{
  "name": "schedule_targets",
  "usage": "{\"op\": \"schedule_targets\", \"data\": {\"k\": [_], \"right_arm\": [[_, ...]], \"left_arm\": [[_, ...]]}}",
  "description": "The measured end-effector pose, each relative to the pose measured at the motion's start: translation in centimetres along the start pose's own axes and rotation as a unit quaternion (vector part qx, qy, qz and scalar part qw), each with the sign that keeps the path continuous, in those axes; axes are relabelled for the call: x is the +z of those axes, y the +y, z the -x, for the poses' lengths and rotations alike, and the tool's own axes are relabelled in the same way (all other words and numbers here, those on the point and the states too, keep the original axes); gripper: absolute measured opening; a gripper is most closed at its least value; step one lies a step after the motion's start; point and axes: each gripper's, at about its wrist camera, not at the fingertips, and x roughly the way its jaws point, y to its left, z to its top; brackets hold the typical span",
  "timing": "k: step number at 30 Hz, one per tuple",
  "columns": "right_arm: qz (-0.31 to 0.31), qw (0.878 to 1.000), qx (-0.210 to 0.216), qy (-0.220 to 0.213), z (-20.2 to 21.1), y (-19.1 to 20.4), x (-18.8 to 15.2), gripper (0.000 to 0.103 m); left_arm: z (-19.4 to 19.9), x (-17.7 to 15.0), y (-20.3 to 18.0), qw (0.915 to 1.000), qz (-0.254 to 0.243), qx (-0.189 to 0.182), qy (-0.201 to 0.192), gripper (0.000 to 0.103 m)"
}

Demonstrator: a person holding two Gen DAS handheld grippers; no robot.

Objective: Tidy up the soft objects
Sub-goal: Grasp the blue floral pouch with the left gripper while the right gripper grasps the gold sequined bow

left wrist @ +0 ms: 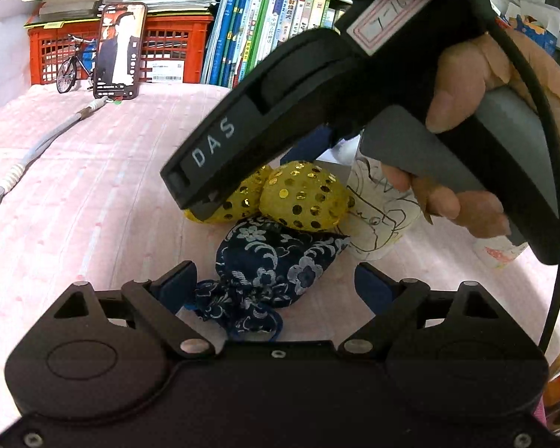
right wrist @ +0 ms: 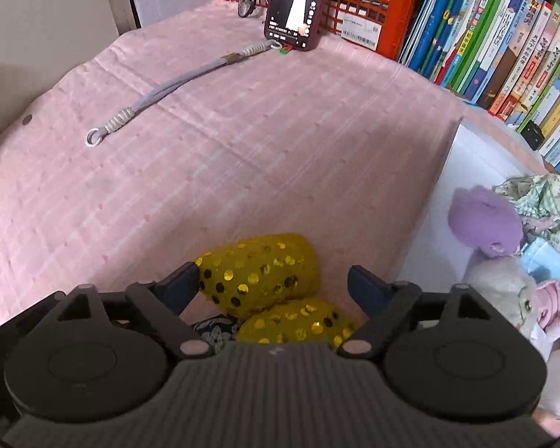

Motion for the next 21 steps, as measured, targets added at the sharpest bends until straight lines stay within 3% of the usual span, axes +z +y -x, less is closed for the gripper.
{"op": "schedule_targets", "data": {"k": [7,14,21], "right_arm": [[0.004,1.000,-0.007,-0.004,0.0,0.1,-0.2,0.085],[-0.011,1.000,-0.022,-0.014,0.5,0.0,-0.2,0.060],[-0.028,0.999,-0.023,-0.040,1.8,-0.4,-0.2,0.055]], "left_arm": [[-0.1,-0.1,0.1,0.9999,0.000,0.012,-0.001,0.079],[0.0,0.1,0.5,0.9991,0.020,0.036,-0.003,0.058],[0.4,0.2,-0.1,0.9987,0.016,0.048,-0.007,0.052]]}}
